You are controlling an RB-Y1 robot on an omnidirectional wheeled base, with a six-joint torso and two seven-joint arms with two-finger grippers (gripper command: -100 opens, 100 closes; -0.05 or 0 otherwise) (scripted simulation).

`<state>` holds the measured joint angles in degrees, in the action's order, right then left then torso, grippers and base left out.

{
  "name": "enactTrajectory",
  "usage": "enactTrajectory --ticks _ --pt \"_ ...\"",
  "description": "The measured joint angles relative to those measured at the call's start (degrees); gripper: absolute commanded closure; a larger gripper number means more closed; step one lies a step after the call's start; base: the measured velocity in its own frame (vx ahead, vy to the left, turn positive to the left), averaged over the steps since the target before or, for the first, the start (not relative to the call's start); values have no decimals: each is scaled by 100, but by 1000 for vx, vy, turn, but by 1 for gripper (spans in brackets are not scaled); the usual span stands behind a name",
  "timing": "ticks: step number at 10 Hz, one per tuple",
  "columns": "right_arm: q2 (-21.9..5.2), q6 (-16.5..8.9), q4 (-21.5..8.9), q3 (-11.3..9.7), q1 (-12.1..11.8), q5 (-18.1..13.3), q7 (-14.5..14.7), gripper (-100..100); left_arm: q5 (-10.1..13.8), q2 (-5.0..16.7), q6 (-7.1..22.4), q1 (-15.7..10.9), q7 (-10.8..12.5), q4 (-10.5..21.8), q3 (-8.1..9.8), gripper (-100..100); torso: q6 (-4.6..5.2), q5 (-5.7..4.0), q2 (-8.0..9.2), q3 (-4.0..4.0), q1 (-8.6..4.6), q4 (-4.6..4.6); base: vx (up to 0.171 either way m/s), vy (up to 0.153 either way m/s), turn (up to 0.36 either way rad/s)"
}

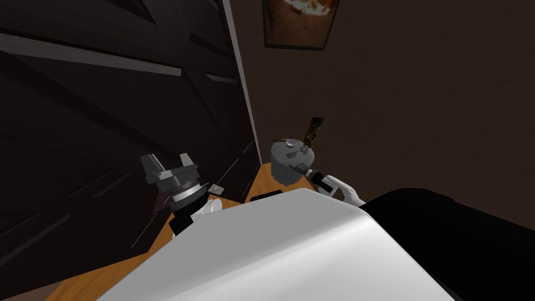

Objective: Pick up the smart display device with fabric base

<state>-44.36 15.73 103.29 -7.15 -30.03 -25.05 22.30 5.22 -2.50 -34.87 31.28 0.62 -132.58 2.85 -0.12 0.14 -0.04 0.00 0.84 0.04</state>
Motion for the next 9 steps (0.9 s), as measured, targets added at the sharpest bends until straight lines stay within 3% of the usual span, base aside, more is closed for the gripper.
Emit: enactTrajectory --ticks 3,6,9 --pt "-426 46 -453 -163 73 -288 189 -100 0 0 0 0 0 0 0 0 2 1 -3 -2 5 -1 58 115 82" --pt "-921 6 -574 -245 -19 -491 317 -100 0 0 0 1 0 0 1 0 3 0 -13 -8 -12 -3 82 80 75" --pt "-1377 12 -909 -432 60 -744 467 -100 0 1 0 0 0 0 1 0 1 -3 -6 -4 -18 -1 80 62 91"
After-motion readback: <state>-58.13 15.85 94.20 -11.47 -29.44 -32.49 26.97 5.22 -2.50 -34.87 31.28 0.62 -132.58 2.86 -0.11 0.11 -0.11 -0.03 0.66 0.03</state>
